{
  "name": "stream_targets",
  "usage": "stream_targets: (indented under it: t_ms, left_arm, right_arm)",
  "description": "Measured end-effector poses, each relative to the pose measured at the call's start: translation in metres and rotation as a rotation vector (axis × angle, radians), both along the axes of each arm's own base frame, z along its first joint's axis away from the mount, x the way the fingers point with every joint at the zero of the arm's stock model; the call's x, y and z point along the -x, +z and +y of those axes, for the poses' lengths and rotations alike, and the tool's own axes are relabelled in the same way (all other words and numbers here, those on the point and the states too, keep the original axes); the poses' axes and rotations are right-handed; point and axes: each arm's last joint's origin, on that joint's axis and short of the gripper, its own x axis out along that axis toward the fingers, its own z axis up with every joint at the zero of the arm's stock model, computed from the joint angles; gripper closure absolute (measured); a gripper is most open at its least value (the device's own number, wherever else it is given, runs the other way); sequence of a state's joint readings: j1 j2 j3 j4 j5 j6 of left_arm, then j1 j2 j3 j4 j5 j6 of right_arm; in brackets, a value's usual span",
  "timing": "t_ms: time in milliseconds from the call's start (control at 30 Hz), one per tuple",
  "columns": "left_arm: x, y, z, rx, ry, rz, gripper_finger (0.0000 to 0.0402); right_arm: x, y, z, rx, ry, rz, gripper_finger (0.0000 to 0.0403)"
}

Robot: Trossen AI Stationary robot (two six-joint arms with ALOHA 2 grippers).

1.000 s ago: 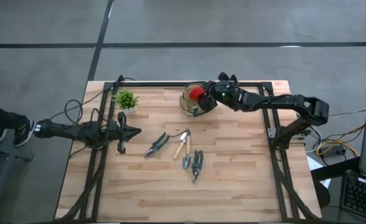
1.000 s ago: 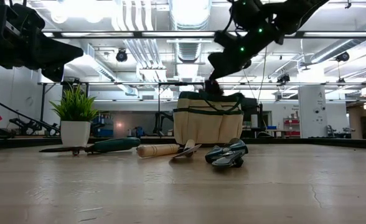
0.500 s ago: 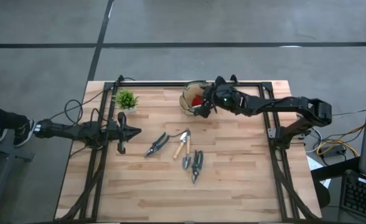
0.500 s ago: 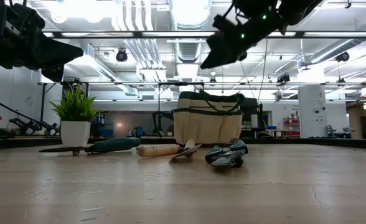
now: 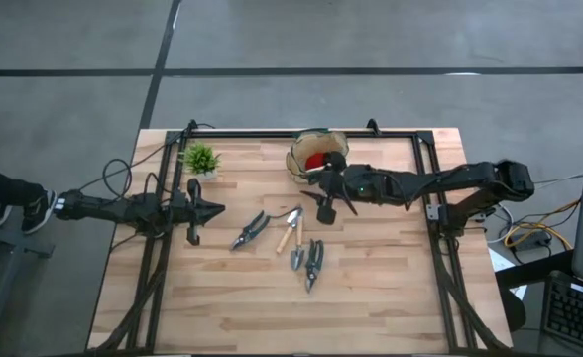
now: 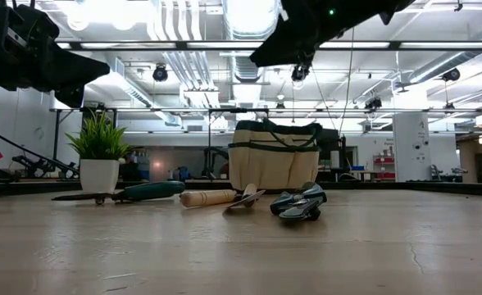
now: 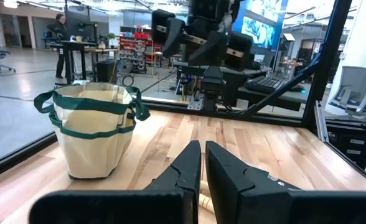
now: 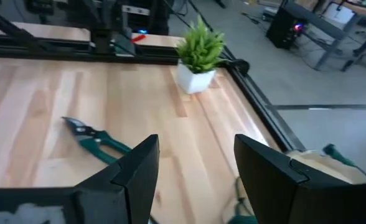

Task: Pick & Place Garden tools in Gardening bag
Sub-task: Put the right green scissors into the green bag

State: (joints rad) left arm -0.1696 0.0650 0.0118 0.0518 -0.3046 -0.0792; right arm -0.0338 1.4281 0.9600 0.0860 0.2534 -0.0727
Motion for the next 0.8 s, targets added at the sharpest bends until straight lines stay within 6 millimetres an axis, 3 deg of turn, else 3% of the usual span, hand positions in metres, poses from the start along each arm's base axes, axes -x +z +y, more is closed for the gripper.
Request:
stream_targets:
  t_ms: [467, 800]
  left_arm:
    - [0.000, 0.000, 0.000, 0.000, 0.000, 0.000, 0.0371]
    - [0.000, 0.000, 0.000, 0.000, 0.000, 0.000, 0.0371]
  right_arm:
    - [0.000, 0.000, 0.022, -0.040, 0.055, -0.011, 0.0209]
    - [0.002, 0.000, 0.054, -0.013, 0.169, -0.002, 0.0209]
